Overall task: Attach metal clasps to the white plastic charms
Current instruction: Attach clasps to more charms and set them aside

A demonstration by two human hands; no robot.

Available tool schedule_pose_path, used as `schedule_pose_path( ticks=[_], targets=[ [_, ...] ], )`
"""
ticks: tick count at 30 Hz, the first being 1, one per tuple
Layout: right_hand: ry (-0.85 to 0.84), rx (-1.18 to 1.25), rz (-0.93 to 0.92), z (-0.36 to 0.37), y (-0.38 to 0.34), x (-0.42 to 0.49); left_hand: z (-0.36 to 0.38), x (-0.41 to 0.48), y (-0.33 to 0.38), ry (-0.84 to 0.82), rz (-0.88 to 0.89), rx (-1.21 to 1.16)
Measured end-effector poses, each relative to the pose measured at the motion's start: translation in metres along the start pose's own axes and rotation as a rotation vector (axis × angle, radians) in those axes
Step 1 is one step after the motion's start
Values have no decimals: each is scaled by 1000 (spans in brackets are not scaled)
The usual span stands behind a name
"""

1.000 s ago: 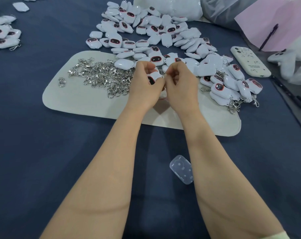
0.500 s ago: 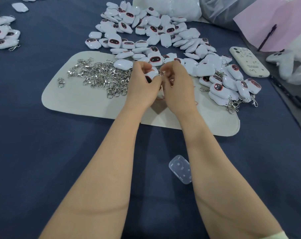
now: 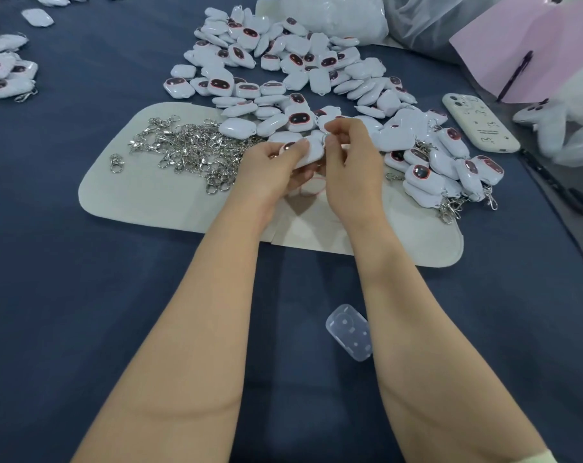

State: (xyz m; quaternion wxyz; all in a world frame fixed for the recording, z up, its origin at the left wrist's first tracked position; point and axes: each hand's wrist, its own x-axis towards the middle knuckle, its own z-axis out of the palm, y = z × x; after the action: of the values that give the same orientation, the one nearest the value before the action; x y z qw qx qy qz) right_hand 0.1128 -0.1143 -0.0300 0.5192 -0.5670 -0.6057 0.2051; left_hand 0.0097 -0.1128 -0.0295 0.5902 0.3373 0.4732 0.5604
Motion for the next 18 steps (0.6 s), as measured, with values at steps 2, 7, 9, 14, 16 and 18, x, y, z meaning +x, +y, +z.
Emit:
schedule_pose_path(
  ticks=[2, 7, 9, 14, 16, 18],
  targets=[
    [-8, 40, 46, 1, -1, 0, 3, 0, 0, 26, -2, 6],
    [-25, 44, 38, 2, 0, 0, 5, -1, -2, 96, 80, -19],
    [11, -19, 12, 1, 1, -1, 5, -1, -3, 93, 97, -26],
    [-16, -196, -71, 0, -1, -1, 3, -3, -5, 93, 163, 64],
    [-45, -241, -83, -1, -1, -1, 2, -5, -4, 103, 231, 204],
    [-68, -269, -85, -1, 0, -1, 1, -6, -4, 115, 304, 318]
  ],
)
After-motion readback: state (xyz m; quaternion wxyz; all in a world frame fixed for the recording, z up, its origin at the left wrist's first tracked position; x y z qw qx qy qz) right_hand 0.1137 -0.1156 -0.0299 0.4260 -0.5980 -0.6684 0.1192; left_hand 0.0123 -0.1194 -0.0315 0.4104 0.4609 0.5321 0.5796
